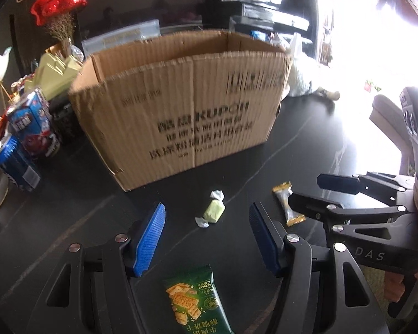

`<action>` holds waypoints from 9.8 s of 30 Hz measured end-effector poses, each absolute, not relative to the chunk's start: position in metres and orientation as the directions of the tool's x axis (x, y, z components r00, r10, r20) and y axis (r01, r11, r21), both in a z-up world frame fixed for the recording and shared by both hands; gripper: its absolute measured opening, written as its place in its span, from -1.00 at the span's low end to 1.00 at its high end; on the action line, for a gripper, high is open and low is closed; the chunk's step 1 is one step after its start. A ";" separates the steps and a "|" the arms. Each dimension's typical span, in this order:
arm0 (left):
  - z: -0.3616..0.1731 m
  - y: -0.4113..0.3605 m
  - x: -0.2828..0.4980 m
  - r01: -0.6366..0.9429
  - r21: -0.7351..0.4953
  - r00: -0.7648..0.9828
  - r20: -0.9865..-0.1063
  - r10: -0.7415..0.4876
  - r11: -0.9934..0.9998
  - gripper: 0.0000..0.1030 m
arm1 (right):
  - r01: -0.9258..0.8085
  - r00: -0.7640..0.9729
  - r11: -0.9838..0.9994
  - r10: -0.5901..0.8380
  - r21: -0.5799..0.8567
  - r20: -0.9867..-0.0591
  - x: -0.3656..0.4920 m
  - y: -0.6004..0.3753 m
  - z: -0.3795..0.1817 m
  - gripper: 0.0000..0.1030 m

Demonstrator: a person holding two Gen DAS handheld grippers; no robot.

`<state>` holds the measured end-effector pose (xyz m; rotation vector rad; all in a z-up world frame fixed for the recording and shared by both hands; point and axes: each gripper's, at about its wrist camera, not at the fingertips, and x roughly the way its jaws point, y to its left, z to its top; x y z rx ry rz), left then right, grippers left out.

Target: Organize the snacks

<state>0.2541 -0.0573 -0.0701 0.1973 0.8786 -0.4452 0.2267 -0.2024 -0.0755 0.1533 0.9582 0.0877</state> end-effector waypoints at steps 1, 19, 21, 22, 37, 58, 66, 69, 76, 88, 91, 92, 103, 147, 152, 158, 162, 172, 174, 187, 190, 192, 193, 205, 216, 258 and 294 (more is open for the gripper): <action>-0.073 -0.058 0.256 0.458 -0.016 0.546 -0.784 -0.295 0.889 0.16 | -0.003 0.570 0.986 0.140 0.168 -0.810 0.227 -0.202 -0.078 0.08; -0.117 -0.084 0.285 0.533 0.008 0.446 -0.852 -0.273 0.846 -0.16 | 0.018 0.519 0.982 0.151 0.188 -0.841 0.240 -0.206 -0.111 -0.17; -0.118 -0.086 0.288 0.534 0.004 0.441 -0.854 -0.275 0.846 -0.21 | 0.016 0.515 0.982 0.155 0.191 -0.843 0.242 -0.206 -0.112 -0.24; -0.119 -0.086 0.289 0.533 0.004 0.441 -0.855 -0.273 0.846 -0.24 | 0.015 0.513 0.982 0.155 0.190 -0.844 0.243 -0.206 -0.113 -0.25; -0.124 -0.094 0.292 0.535 -0.004 0.421 -0.865 -0.271 0.845 -0.63 | 0.000 0.522 0.979 0.174 0.204 -0.835 0.246 -0.207 -0.113 -0.58; -0.054 -0.060 0.252 0.427 -0.028 0.536 -0.797 -0.278 0.904 -0.63 | -0.099 0.614 0.965 0.253 0.245 -0.748 0.227 -0.196 -0.065 -0.58; -0.020 -0.067 0.238 0.396 -0.008 0.610 -0.745 -0.270 0.918 -0.63 | -0.134 0.666 0.957 0.279 0.257 -0.692 0.219 -0.196 -0.027 -0.58; -0.004 -0.065 0.235 0.389 -0.009 0.630 -0.728 -0.273 0.921 -0.64 | -0.146 0.686 0.958 0.279 0.248 -0.672 0.219 -0.196 -0.013 -0.58; 0.028 -0.059 0.239 0.383 -0.012 0.673 -0.681 -0.288 0.924 -0.63 | -0.188 0.725 0.957 0.288 0.223 -0.626 0.225 -0.190 0.023 -0.58; 0.068 -0.052 0.259 0.361 -0.009 0.725 -0.626 -0.287 0.933 -0.64 | -0.212 0.746 0.960 0.279 0.182 -0.604 0.251 -0.186 0.059 -0.58; 0.074 -0.051 0.270 0.353 -0.019 0.727 -0.624 -0.287 0.935 -0.64 | -0.211 0.750 0.963 0.271 0.170 -0.604 0.259 -0.185 0.065 -0.58; 0.075 -0.050 0.274 0.350 -0.023 0.727 -0.623 -0.287 0.936 -0.64 | -0.210 0.752 0.964 0.268 0.166 -0.602 0.263 -0.185 0.068 -0.58; 0.084 -0.048 0.320 0.333 -0.075 0.710 -0.636 -0.302 0.940 -0.64 | -0.193 0.757 0.972 0.233 0.132 -0.610 0.301 -0.185 0.081 -0.58; 0.039 -0.025 0.213 0.253 -0.015 0.707 -0.680 -0.195 0.967 0.07 | -0.189 0.716 0.969 0.246 0.158 -0.654 0.207 -0.170 0.038 -0.24; 0.019 -0.020 0.200 0.248 -0.035 0.675 -0.710 -0.199 0.968 0.08 | -0.190 0.683 0.968 0.252 0.166 -0.685 0.196 -0.166 0.017 -0.24; -0.005 -0.018 0.193 0.222 -0.041 0.648 -0.740 -0.179 0.974 0.12 | -0.182 0.643 0.969 0.247 0.168 -0.725 0.190 -0.163 -0.009 -0.23; -0.024 -0.018 0.190 0.214 -0.032 0.624 -0.765 -0.161 0.976 0.13 | -0.165 0.624 0.972 0.235 0.169 -0.745 0.187 -0.165 -0.025 -0.08; -0.069 -0.021 0.190 0.214 -0.043 0.533 -0.832 -0.153 0.976 0.13 | -0.169 0.539 0.973 0.224 0.156 -0.812 0.184 -0.163 -0.068 -0.08; -0.076 -0.022 0.190 0.215 -0.042 0.520 -0.841 -0.151 0.976 0.13 | -0.169 0.519 0.974 0.216 0.148 -0.827 0.182 -0.163 -0.078 -0.08; -0.118 -0.023 0.200 0.207 -0.060 0.425 -0.894 -0.145 0.976 0.13 | -0.161 0.489 0.981 0.172 0.105 -0.855 0.184 -0.164 -0.097 -0.08; -0.124 -0.025 0.202 0.207 -0.061 0.414 -0.899 -0.144 0.977 0.13 | -0.167 0.482 0.980 0.176 0.107 -0.859 0.185 -0.162 -0.099 -0.08; -0.128 -0.026 0.203 0.206 -0.057 0.410 -0.902 -0.139 0.977 0.13 | -0.168 0.477 0.980 0.176 0.107 -0.861 0.185 -0.162 -0.101 -0.08; -0.129 -0.026 0.204 0.206 -0.055 0.407 -0.903 -0.137 0.977 0.13 | -0.168 0.476 0.980 0.176 0.108 -0.861 0.186 -0.161 -0.102 -0.08; -0.127 -0.023 0.203 0.198 -0.050 0.431 -0.893 -0.133 0.979 -0.15 | -0.167 0.467 0.980 0.173 0.106 -0.867 0.188 -0.159 -0.107 -0.08; -0.104 -0.019 0.200 0.191 -0.094 0.468 -0.866 -0.175 0.977 -0.15 | -0.170 0.483 0.979 0.181 0.111 -0.857 0.188 -0.158 -0.096 -0.08; 0.069 -0.030 0.263 0.238 -0.059 0.705 -0.676 -0.215 0.969 -0.15 | -0.127 0.717 0.992 0.108 0.024 -0.689 0.251 -0.175 0.061 -0.08; 0.068 -0.035 0.346 0.135 0.060 0.714 -0.698 -0.055 0.989 0.40 | -0.094 0.695 0.995 0.046 -0.027 -0.717 0.335 -0.183 0.060 0.26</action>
